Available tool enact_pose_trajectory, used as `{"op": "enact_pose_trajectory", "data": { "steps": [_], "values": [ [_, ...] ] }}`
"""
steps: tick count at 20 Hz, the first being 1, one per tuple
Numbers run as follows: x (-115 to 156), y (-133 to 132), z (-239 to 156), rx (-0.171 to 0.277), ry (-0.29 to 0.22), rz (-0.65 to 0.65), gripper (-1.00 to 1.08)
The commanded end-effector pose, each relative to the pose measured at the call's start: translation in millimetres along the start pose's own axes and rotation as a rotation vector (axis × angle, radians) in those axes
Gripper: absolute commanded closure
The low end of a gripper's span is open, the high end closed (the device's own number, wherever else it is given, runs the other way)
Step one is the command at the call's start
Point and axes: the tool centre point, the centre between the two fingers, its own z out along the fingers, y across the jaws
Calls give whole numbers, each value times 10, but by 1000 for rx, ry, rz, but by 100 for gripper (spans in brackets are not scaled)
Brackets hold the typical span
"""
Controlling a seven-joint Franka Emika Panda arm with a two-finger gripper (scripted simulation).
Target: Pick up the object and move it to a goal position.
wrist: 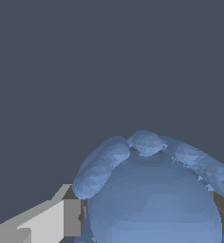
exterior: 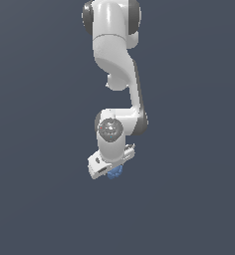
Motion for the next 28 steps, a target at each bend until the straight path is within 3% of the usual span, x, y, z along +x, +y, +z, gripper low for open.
{"op": "enact_pose_trajectory", "data": {
  "steps": [1, 12, 28],
  "values": [
    [1, 1, -2, 0, 0, 0, 108],
    [-96, 186, -360, 0, 0, 0, 108],
    [-473, 973, -1862, 1, 1, -1, 108]
  ]
}}
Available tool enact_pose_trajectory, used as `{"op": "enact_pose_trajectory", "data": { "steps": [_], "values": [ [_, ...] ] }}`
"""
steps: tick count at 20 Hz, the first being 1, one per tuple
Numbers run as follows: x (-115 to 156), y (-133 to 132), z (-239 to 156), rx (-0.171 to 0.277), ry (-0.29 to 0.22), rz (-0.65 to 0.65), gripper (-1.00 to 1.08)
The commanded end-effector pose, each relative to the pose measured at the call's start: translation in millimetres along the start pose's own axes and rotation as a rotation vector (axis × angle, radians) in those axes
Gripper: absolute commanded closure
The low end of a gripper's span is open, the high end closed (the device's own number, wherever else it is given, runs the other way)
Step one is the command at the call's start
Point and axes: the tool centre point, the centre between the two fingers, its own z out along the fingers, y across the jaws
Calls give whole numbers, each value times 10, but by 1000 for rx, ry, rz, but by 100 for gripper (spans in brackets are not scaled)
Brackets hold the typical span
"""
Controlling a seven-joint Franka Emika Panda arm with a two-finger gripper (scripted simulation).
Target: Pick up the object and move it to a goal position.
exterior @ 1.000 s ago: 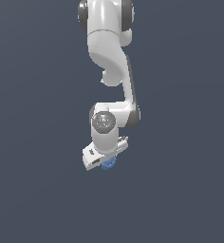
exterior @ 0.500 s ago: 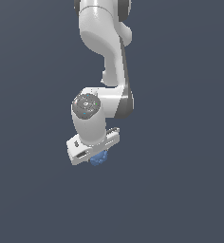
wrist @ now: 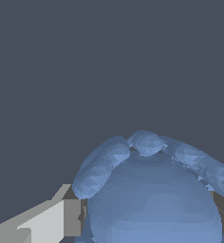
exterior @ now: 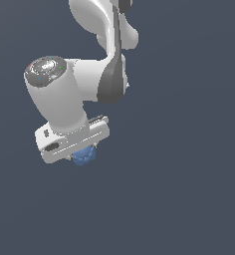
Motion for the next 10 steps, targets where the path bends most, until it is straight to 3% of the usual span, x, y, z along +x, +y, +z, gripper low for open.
{"op": "enact_pose_trajectory", "data": {
  "steps": [1, 10],
  "values": [
    [-60, 124, -239, 1, 0, -1, 108],
    [-212, 508, -934, 0, 0, 0, 108]
  ]
}}
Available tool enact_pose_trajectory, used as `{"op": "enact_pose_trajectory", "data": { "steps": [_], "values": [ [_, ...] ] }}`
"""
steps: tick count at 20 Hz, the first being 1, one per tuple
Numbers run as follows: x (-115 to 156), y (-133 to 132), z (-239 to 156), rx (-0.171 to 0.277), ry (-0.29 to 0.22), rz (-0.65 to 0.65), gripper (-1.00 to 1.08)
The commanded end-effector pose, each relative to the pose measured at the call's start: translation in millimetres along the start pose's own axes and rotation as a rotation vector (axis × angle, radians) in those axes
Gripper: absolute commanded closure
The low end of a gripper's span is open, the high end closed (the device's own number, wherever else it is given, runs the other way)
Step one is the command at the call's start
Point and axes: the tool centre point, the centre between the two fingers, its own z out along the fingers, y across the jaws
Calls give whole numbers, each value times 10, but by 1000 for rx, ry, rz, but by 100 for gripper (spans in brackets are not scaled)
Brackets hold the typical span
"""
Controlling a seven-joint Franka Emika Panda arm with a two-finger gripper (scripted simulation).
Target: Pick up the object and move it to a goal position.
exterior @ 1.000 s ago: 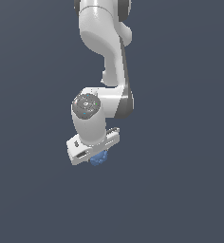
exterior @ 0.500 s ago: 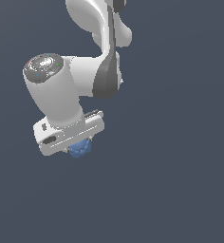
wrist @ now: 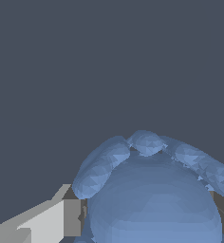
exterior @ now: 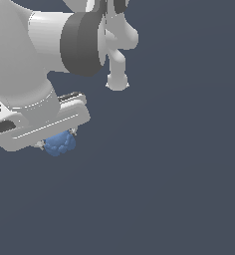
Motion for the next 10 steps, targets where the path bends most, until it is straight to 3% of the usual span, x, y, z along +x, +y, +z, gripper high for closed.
{"op": "enact_pose_trajectory", "data": {
  "steps": [1, 10],
  "values": [
    [-30, 77, -143, 1, -1, -1, 108],
    [-75, 229, -397, 1, -1, -1, 108]
  ]
}}
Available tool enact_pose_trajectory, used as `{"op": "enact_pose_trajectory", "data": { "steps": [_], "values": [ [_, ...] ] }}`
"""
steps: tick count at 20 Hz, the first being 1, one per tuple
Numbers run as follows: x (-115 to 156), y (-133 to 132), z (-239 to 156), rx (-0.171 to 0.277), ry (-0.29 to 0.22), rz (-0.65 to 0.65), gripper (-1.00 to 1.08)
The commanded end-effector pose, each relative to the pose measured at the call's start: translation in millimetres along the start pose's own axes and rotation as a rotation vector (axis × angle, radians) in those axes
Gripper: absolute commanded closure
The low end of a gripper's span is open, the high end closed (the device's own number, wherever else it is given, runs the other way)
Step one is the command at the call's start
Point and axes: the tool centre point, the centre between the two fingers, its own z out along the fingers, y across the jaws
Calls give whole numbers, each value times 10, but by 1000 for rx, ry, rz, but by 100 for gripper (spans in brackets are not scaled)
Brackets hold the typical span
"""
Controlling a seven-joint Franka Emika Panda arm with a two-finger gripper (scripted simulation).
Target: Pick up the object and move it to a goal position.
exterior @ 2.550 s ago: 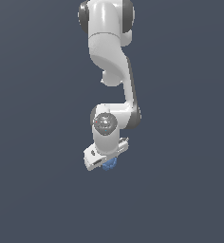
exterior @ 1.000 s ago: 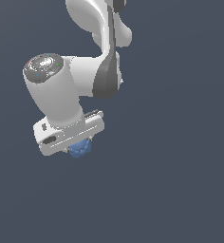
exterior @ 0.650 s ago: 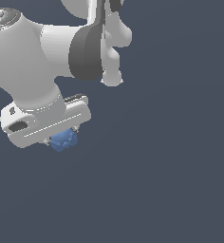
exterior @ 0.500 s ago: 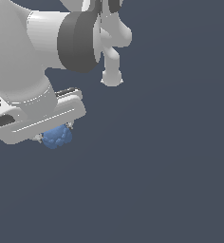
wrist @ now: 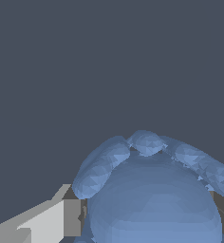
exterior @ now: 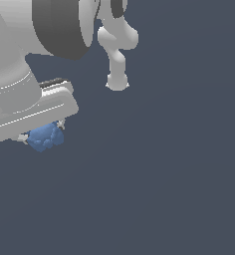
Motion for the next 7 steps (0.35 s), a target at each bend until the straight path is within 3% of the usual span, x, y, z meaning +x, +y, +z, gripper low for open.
{"op": "enact_pose_trajectory", "data": {
  "steps": [1, 7],
  "values": [
    [-5, 24, -41, 0, 0, 0, 108],
    [-6, 44, -69, 0, 0, 0, 108]
  ]
}}
